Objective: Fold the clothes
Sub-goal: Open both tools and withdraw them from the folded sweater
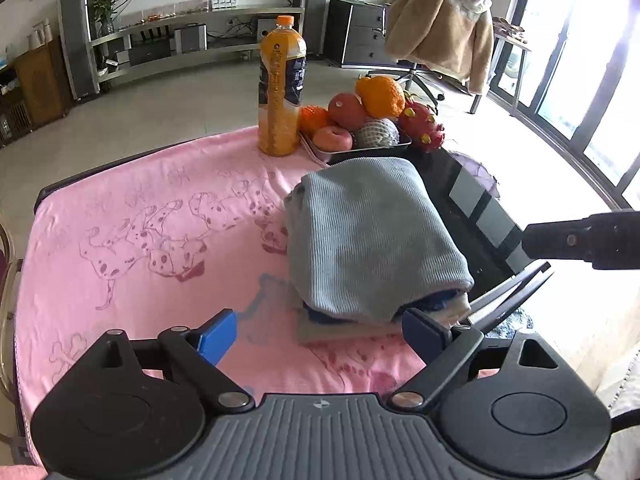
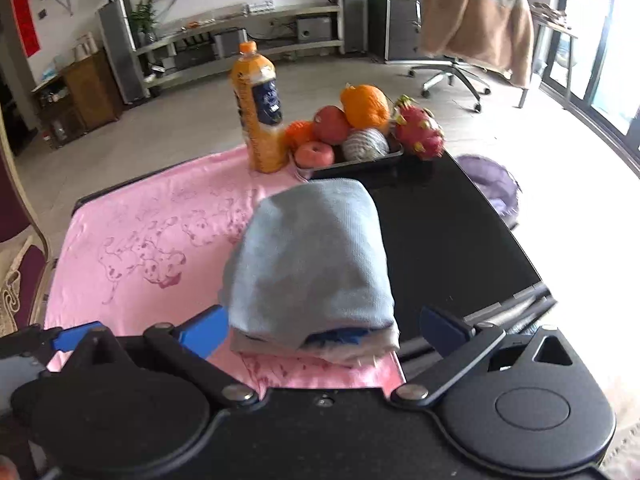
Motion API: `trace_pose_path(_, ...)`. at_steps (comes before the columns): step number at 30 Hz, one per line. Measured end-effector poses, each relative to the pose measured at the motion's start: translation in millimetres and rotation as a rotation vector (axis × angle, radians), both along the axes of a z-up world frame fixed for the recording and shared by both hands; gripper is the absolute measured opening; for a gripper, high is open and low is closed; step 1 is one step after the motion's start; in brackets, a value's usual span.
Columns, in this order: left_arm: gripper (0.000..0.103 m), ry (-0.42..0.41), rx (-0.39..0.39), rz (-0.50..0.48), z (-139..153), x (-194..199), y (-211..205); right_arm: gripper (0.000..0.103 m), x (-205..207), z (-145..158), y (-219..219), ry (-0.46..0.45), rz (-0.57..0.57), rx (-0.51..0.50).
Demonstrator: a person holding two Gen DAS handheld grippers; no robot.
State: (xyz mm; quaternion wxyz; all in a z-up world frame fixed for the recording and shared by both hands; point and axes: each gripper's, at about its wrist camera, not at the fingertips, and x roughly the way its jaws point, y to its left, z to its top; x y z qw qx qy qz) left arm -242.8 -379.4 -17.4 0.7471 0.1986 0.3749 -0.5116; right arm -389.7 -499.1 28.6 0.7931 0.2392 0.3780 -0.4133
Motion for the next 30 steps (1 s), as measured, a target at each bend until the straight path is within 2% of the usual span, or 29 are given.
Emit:
trace_pose_path(4,0.099,-0.018,-0.009,-0.003,4.7,-9.1,9.9,0.103,-3.3,-1.9,14.3,0.048,-0.01,-0.029)
trace_pose_path(7,0.101,-0.042,-0.002,0.001,6.1,-15.0,13.4,0.103,-7.7,-2.7,22.9,0.048,-0.021,-0.028)
trace_pose_path(13,0.101,-0.04,0.006,-0.016,8.0,-20.7,13.9,0.103,-15.4,2.0,28.7,0.033,-0.081,-0.027)
trace_pose_path(20,0.101,-0.048,0.004,-0.023,7.5,-26.6,13.6,0.103,-12.1,-1.0,33.5,0.071,-0.061,-0.056)
trace_pose_path(30,0.102,-0.051,0.002,-0.013,5.6,-27.0,10.7,0.103,-9.5,-9.4,28.1,0.086,-0.06,-0.035)
